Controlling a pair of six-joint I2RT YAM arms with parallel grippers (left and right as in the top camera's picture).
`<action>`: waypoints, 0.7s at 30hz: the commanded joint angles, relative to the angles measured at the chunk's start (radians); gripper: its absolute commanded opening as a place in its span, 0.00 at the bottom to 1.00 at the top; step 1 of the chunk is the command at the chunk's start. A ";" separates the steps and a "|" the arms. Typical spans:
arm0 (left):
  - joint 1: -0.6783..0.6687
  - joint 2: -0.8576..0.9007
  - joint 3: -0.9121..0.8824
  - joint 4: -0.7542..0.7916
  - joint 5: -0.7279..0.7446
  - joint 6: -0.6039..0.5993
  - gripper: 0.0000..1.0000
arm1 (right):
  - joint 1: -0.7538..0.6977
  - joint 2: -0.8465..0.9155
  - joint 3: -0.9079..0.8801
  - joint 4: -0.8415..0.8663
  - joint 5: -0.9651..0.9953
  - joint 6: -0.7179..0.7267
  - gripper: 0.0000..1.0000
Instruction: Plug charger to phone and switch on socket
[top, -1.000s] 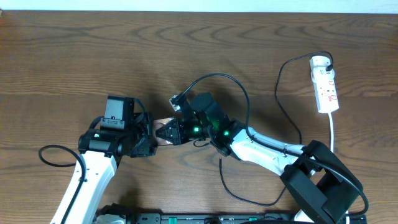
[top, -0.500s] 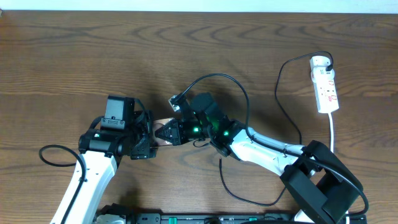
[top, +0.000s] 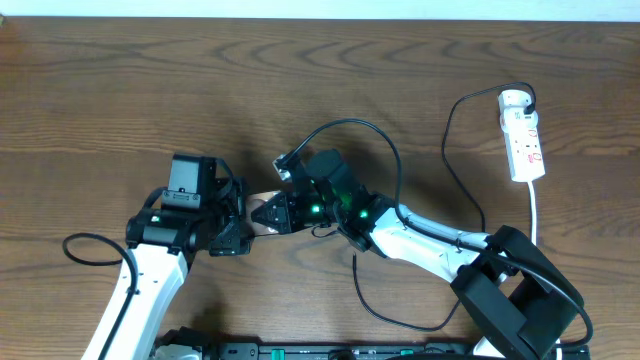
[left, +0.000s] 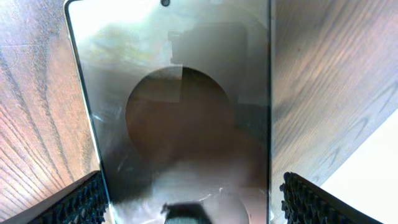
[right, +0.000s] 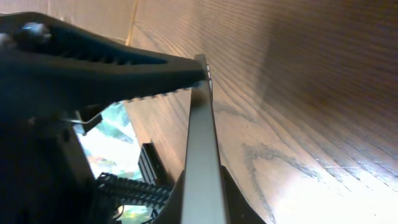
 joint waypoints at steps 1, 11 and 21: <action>-0.002 -0.037 0.026 0.005 0.009 0.058 0.86 | -0.019 0.002 0.012 0.000 0.003 -0.006 0.01; -0.002 -0.136 0.026 0.020 0.055 0.134 0.86 | -0.086 0.002 0.012 -0.003 0.014 0.035 0.01; -0.002 -0.216 0.026 0.127 0.061 0.381 0.86 | -0.209 0.002 0.012 0.030 0.009 0.460 0.01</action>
